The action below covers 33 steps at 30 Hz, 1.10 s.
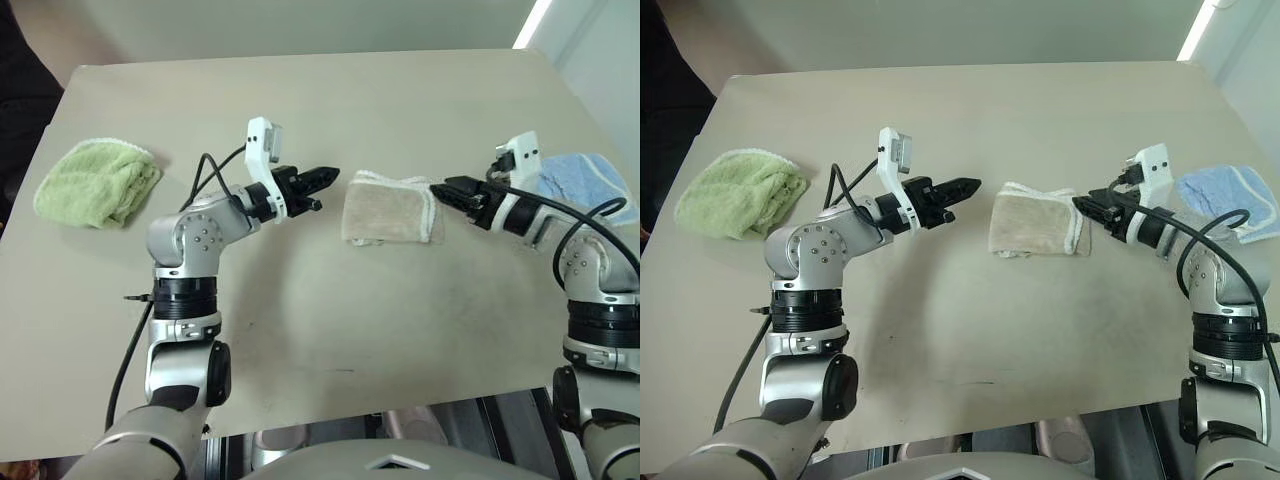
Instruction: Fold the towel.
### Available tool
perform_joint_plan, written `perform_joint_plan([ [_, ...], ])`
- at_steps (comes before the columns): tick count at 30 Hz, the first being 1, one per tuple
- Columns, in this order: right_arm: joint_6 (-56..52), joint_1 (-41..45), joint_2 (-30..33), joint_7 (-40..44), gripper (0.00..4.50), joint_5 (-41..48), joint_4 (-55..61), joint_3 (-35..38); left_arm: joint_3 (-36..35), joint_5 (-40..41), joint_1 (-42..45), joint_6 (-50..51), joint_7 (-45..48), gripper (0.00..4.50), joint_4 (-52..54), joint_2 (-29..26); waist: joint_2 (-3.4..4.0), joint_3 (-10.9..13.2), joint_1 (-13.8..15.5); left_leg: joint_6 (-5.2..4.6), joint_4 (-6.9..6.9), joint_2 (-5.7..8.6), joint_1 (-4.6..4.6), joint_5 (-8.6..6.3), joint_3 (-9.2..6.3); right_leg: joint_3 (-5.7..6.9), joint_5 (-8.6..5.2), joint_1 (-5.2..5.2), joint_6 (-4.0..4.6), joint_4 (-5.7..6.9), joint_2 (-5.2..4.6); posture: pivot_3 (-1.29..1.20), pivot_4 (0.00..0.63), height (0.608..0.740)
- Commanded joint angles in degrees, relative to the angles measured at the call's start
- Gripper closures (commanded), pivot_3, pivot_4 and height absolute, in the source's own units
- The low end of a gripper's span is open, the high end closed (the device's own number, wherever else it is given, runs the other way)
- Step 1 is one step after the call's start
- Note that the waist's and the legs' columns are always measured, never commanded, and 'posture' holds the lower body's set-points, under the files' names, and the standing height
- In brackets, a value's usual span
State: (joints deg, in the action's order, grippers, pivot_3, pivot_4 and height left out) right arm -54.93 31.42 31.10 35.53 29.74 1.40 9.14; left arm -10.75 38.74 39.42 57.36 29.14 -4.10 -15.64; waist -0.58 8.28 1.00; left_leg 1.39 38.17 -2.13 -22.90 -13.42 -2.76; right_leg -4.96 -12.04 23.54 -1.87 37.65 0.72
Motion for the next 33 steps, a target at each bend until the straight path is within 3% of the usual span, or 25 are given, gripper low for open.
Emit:
perform_joint_plan([
  [1, -6.53, 2.65, -1.33, -2.62, 1.08, 3.51, -3.35, 4.06, -0.91, 1.18, -1.21, 0.22, -1.39, 4.50, 2.77, 0.51, 0.00, 0.00, 0.01, -0.01, 0.01, 0.00, 0.00, 0.00, 0.00, 0.00, 0.01, 0.00, 0.00, 0.00, 0.00, 0.00, 0.150, 0.740],
  [4, -8.43, 3.83, -2.39, -3.86, 0.03, 4.48, -5.07, 5.38, -1.21, 1.65, -1.81, 0.37, -2.12, 4.50, 3.31, 0.75, 0.00, 0.00, 0.00, -0.02, -0.01, 0.00, 0.00, 0.01, 0.00, -0.01, 0.02, 0.04, 0.02, 0.01, 0.00, 0.00, 0.150, 0.740],
  [9, -6.39, 5.76, -2.99, -6.65, 0.03, 1.66, -9.93, 4.49, -2.86, 3.24, -2.64, 0.70, -3.96, 4.50, 4.42, 1.22, 0.00, 0.00, -0.02, -0.05, -0.06, 0.00, -0.01, 0.00, -0.01, -0.01, 0.04, 0.08, 0.06, 0.01, 0.00, 0.00, 0.150, 0.740],
  [17, -1.84, 6.70, -3.50, -4.57, 0.03, -2.31, -15.08, -1.15, -3.17, 4.31, -2.79, 0.69, -5.28, 4.50, 4.99, 1.41, 0.00, 0.00, -0.04, -0.20, -0.08, 0.00, -0.01, -0.10, -0.01, 0.00, 0.08, 0.13, 0.11, 0.01, -0.01, 0.00, 0.150, 0.740],
  [29, -4.67, 8.58, -6.63, -2.72, 0.03, -0.61, -15.26, -1.41, -3.67, 5.89, -3.47, 0.31, -7.16, 4.50, 5.87, 1.55, 0.00, 0.00, -0.41, -0.17, -0.09, -0.02, -0.01, -0.07, 0.00, 0.01, 0.17, 0.20, 0.23, 0.04, 0.01, 0.00, 0.150, 0.740],
  [33, -5.41, 8.22, -6.25, -2.58, 0.94, -0.43, -14.45, -1.12, -3.75, 6.14, -3.66, 0.34, -7.59, 4.50, 6.13, 1.65, 0.00, 0.00, -0.41, -0.16, -0.11, -0.02, -0.01, -0.06, 0.00, 0.01, 0.17, 0.21, 0.24, 0.04, 0.01, 0.00, 0.150, 0.740],
])
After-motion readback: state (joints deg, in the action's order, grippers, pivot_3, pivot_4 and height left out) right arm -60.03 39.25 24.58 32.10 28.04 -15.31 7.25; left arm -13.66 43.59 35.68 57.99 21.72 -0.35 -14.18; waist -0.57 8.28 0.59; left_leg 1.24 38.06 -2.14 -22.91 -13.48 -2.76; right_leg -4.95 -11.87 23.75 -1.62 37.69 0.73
